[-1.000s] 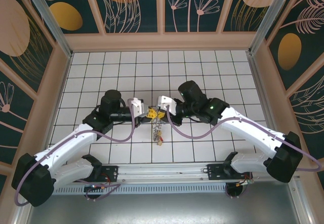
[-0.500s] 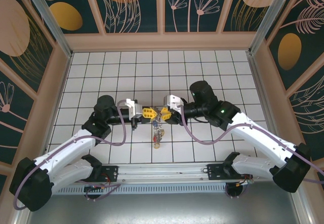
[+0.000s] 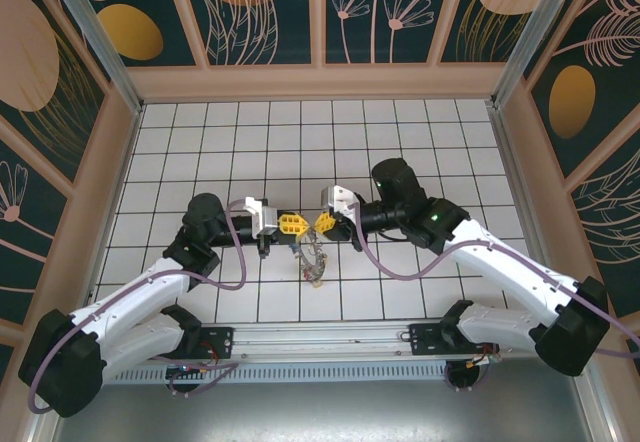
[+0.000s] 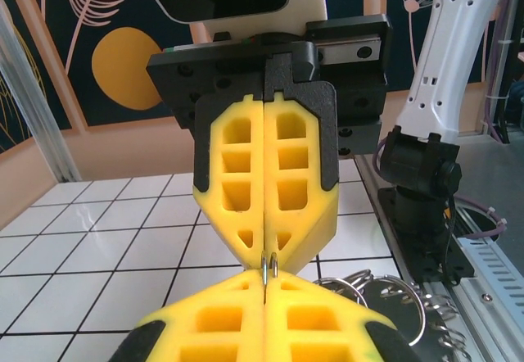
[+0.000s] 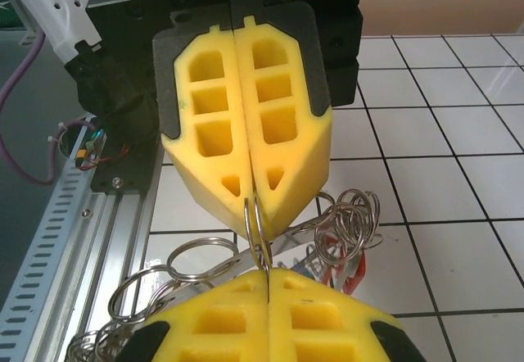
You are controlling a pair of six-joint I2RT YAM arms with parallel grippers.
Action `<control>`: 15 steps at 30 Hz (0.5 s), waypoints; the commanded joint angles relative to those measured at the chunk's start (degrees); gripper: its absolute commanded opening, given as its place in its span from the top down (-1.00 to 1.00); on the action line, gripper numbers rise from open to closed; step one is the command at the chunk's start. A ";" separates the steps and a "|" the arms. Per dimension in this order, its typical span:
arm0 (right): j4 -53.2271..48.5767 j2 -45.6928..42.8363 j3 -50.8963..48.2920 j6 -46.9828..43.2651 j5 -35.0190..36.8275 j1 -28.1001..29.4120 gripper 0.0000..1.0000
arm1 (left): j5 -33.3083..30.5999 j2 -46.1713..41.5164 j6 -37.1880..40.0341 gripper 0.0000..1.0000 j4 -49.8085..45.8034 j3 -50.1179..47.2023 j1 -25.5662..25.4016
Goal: Put the keys on the keyring
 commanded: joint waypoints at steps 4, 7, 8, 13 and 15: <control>2.83 2.05 -0.73 1.47 -0.88 0.06 0.83 | 1.23 -0.74 -2.38 1.00 9.43 -0.22 -0.26; 4.26 2.07 -0.86 1.97 -1.91 0.14 0.74 | 1.30 -0.48 -3.02 1.00 10.61 -0.57 -0.28; 4.53 2.07 -0.71 1.95 -2.31 0.17 0.71 | 1.32 -0.42 -3.03 1.00 10.82 -0.60 -0.27; 5.32 1.94 -0.62 1.72 -3.50 0.12 0.57 | 1.37 -0.33 -3.38 1.00 11.61 -1.14 -0.26; 5.77 1.72 -0.62 1.83 -3.68 0.06 0.57 | 1.36 -0.17 -3.56 1.00 12.13 -1.27 -0.33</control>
